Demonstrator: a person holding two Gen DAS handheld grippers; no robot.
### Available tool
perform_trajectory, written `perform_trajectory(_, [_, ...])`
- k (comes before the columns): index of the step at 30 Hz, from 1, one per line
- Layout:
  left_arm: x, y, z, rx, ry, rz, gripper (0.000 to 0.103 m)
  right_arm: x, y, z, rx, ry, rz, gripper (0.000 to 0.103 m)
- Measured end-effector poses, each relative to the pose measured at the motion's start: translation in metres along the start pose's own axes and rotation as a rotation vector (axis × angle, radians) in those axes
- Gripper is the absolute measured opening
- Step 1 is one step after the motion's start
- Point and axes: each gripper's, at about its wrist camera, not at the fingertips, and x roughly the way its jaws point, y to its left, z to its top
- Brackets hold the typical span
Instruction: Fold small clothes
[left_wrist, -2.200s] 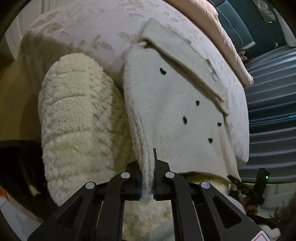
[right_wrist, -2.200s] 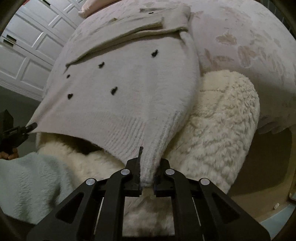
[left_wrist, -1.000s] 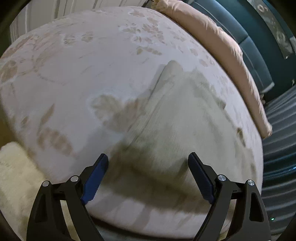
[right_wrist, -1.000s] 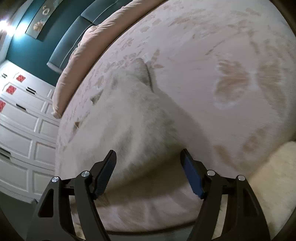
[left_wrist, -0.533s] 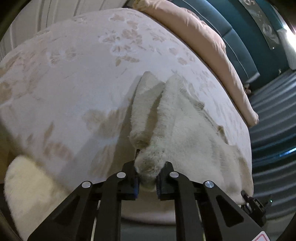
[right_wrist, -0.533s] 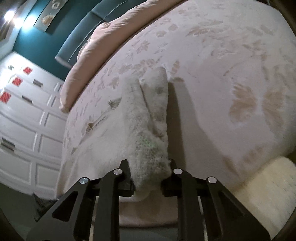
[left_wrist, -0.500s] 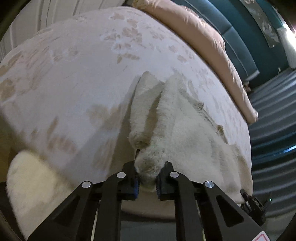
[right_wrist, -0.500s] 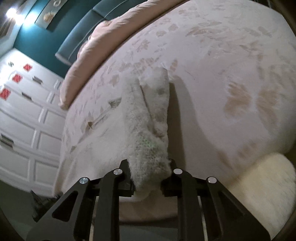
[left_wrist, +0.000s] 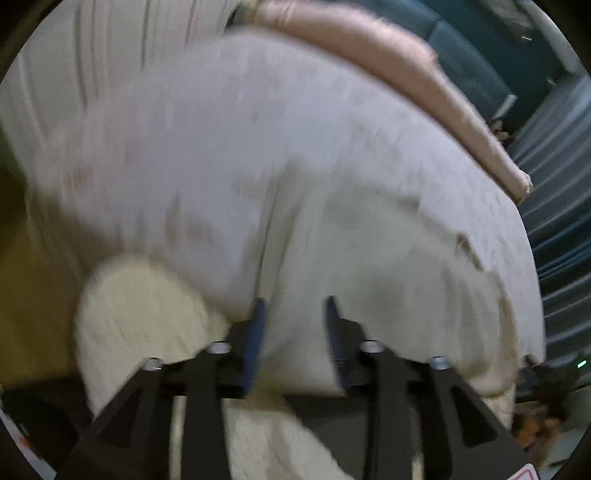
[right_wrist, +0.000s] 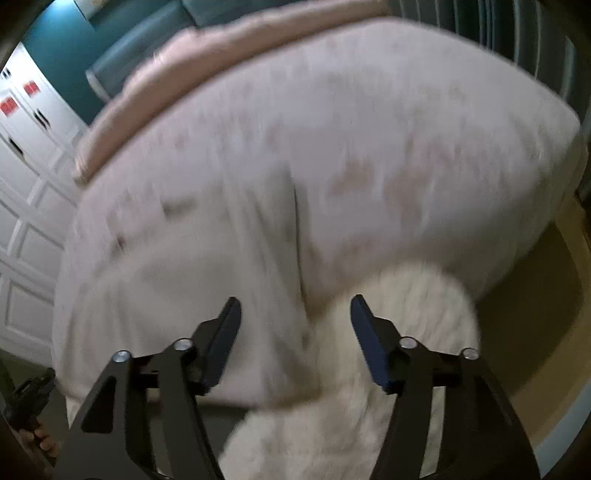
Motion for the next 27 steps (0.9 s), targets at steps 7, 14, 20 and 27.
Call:
perform_trajectory(7, [0.052, -0.038, 0.065, 0.072, -0.075, -0.011, 0.076, 0.045, 0.045, 0.057, -0.093, -0.082, 0.048, 0.071])
perform_trajectory(14, [0.153, -0.035, 0.076, -0.033, 0.104, -0.007, 0.067, 0.124, 0.071, 0.066, -0.145, 0.014, 0.006, 0.054])
perform_trajectory(20, [0.119, -0.043, 0.092, -0.025, 0.008, -0.115, 0.007, 0.069, 0.087, 0.077, -0.163, -0.148, 0.237, 0.007])
perform_trajectory(27, [0.140, -0.048, 0.107, 0.037, -0.001, -0.005, 0.007, 0.112, 0.055, 0.093, -0.097, -0.095, 0.081, 0.008])
